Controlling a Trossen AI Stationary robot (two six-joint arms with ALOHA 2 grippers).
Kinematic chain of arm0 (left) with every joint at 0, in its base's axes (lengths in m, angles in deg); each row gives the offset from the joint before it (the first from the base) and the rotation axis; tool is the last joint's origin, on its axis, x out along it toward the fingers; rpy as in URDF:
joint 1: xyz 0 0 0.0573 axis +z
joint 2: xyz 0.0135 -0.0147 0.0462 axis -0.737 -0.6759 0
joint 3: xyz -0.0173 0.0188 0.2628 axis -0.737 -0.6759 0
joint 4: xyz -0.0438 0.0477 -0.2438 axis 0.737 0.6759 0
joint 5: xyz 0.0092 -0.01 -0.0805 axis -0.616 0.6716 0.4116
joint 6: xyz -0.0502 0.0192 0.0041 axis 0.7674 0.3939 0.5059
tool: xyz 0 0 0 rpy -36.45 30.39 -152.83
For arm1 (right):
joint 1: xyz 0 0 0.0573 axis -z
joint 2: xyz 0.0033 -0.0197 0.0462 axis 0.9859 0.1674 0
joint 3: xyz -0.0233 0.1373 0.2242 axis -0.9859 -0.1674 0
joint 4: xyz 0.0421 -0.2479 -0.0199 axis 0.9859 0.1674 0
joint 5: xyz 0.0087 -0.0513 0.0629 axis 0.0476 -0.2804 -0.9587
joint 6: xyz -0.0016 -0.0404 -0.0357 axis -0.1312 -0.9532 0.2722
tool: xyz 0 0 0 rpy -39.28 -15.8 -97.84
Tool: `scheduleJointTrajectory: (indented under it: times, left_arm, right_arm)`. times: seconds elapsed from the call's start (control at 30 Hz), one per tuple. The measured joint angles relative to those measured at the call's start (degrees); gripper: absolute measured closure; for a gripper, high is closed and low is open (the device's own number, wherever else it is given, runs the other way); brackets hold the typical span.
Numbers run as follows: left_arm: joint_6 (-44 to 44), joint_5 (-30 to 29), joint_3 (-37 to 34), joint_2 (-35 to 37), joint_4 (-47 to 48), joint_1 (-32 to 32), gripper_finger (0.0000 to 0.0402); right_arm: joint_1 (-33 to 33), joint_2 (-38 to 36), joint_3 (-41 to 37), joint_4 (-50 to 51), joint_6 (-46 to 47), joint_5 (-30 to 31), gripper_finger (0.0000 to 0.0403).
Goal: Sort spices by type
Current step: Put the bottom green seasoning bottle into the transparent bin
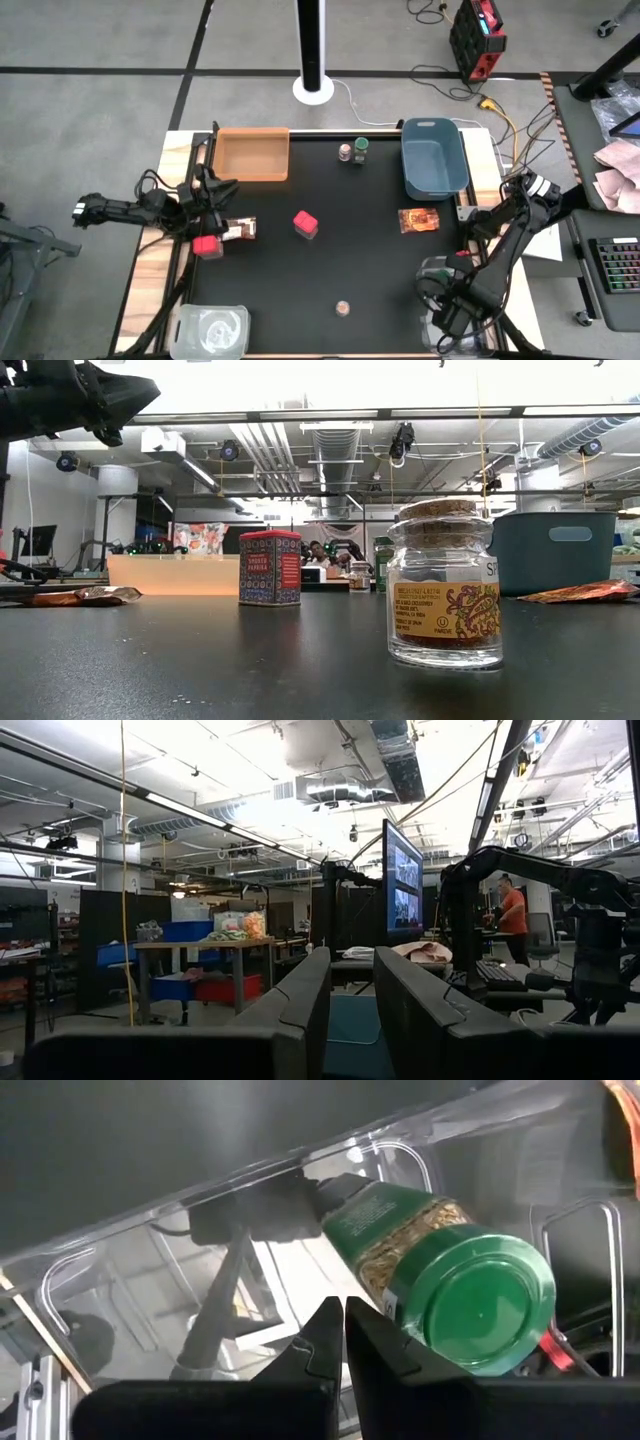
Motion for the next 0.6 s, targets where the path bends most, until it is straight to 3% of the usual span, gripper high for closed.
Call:
scheduleJointTrajectory:
  times: [0.17, 0.6]
  left_arm:
    - [0.00, -0.02, 0.00, 0.00, 0.00, 0.01, 0.0335]
    - [0.00, -0.02, 0.00, 0.00, 0.00, 0.01, 0.0335]
  right_arm:
    - [0.35, -0.02, 0.00, -0.17, 0.20, 2.65, 0.0394]
    - [2.83, -0.02, 0.00, -0.04, -0.91, 2.73, 0.0394]
